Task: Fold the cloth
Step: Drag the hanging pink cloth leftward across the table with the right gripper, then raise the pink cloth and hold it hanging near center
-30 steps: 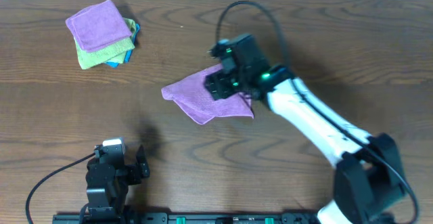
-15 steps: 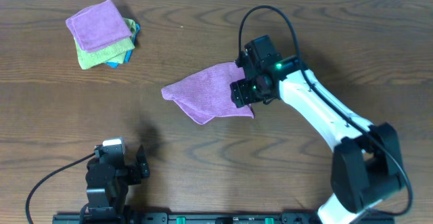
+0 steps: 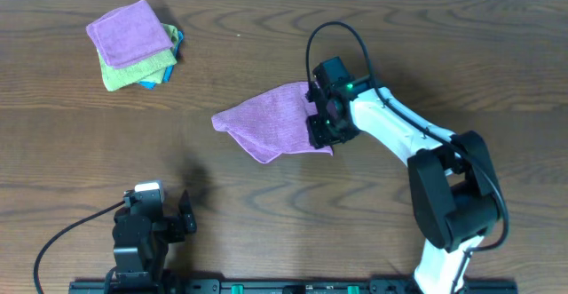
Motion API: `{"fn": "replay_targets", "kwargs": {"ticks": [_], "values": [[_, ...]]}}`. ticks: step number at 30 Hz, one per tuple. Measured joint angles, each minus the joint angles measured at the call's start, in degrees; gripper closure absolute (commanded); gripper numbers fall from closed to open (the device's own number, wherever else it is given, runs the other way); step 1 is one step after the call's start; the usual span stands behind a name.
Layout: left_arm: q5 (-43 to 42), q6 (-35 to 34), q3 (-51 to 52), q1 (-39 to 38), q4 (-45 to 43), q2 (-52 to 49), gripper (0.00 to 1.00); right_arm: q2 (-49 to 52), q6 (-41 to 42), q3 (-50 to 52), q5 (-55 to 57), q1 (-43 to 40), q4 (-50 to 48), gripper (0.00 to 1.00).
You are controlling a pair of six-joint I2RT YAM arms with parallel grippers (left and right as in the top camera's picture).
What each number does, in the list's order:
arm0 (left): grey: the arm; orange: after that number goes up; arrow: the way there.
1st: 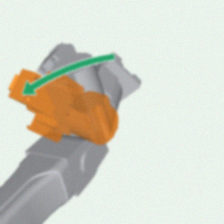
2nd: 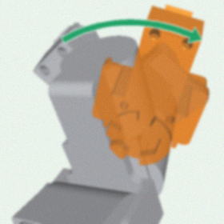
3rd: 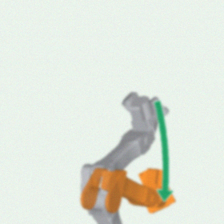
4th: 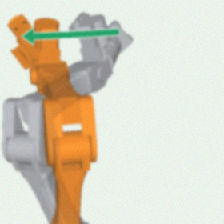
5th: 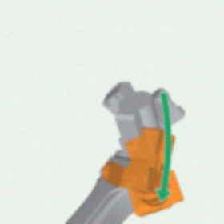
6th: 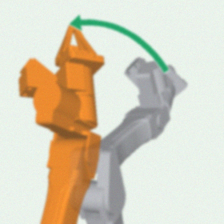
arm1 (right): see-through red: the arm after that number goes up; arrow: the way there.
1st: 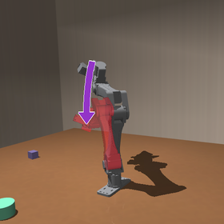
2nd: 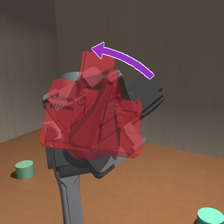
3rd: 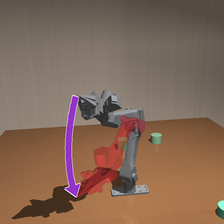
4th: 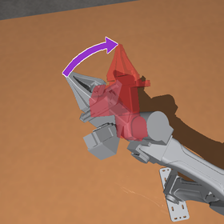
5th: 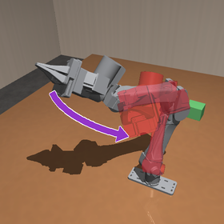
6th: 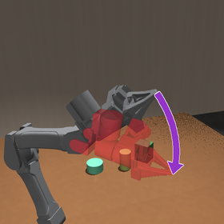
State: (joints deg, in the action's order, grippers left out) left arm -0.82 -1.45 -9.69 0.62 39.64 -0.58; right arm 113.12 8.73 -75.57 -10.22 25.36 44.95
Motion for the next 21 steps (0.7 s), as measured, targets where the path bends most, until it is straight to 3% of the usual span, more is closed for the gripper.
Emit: {"fn": "replay_targets", "kwargs": {"ticks": [1,8,21], "values": [[0.0,0.0,0.0,0.0,0.0,0.0,0.05,0.11,-0.22,0.0,-0.02,0.0,-0.2,0.99],[0.0,0.0,0.0,0.0,0.0,0.0,0.05,-0.52,-0.92,0.04,0.0,0.0,-5.44,0.99],[0.0,0.0,0.0,0.0,-0.02,0.0,0.05,-6.67,-2.73,-0.22,0.26,0.02,-33.57,0.99]]}}
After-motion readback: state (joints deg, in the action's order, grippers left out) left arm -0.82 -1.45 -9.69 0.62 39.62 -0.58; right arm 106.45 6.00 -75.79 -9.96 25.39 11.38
